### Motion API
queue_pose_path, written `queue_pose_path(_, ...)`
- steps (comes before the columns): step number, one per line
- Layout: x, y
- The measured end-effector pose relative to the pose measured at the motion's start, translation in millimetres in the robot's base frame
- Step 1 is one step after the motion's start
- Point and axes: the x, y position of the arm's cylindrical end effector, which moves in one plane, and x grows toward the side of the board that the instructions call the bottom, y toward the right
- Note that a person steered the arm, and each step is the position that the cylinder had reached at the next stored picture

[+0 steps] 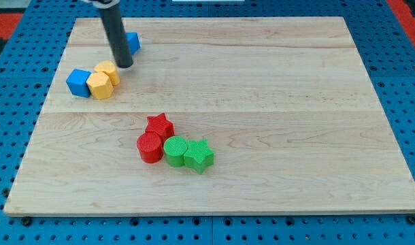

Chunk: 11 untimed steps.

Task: Move the blue triangle above the blue cube

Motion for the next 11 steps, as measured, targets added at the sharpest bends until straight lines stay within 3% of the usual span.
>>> queue_pose_path(1,-45.2,57.7)
queue_pose_path(2,-69.7,7.1)
queue_pose_path(4,-20.5,-68.8)
queue_pose_path(6,-13.7,-69.0)
queue_pose_path(7,-42.9,-88.6)
queue_pose_path(8,-18.3,-89.5)
queue_pose_path(9,-0.6,-79.4)
queue_pose_path(11,-32.7,43.8)
